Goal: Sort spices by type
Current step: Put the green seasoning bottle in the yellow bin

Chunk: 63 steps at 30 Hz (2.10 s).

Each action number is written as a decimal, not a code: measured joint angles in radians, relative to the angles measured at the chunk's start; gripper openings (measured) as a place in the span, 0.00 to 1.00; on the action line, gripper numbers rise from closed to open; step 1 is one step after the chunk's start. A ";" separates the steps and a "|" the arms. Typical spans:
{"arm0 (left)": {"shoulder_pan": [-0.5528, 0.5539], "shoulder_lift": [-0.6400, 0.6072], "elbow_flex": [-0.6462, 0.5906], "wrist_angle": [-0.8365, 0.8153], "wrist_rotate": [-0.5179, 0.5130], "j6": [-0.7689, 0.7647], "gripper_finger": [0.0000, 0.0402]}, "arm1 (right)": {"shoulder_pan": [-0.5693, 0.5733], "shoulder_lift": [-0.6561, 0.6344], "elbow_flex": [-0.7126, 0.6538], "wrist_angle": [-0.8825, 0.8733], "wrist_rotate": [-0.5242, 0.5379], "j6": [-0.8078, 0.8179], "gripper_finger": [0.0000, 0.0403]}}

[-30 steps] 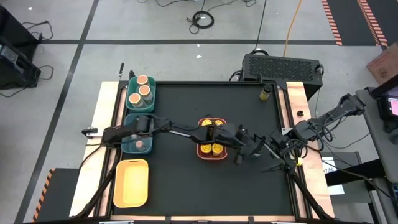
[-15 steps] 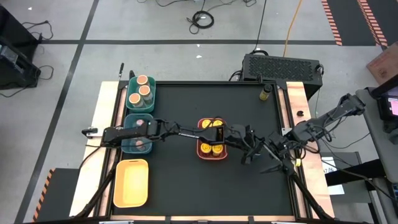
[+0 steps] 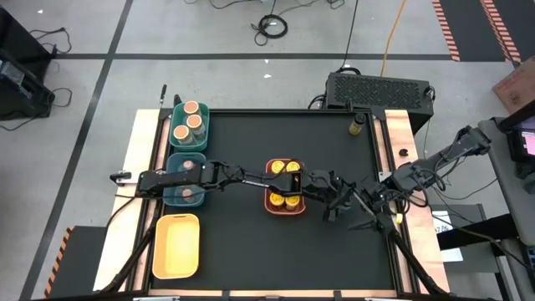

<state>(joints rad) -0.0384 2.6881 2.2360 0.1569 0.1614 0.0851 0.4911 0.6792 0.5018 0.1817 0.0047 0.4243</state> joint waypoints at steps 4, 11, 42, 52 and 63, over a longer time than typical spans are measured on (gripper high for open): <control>0.000 -0.001 0.000 -0.002 -0.008 0.000 0.92 | 0.000 0.000 0.000 0.009 0.022 -0.010 0.93; -0.001 -0.001 0.000 -0.004 -0.033 -0.002 0.92 | 0.000 0.000 0.001 0.006 0.016 0.039 0.93; -0.001 -0.015 -0.002 -0.026 -0.041 -0.053 0.52 | 0.000 0.000 0.002 -0.023 0.016 0.053 0.93; -0.001 -0.151 -0.003 -0.199 -0.047 0.059 0.52 | -0.001 -0.025 0.004 -0.027 -0.057 0.128 0.93; 0.001 -0.332 -0.002 -0.615 -0.046 0.235 0.52 | -0.001 -0.149 0.002 -0.038 -0.052 0.055 0.93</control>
<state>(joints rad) -0.0371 2.3559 2.2345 -0.4585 0.1158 0.3204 0.4900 0.5305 0.5037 0.1440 -0.0473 0.4790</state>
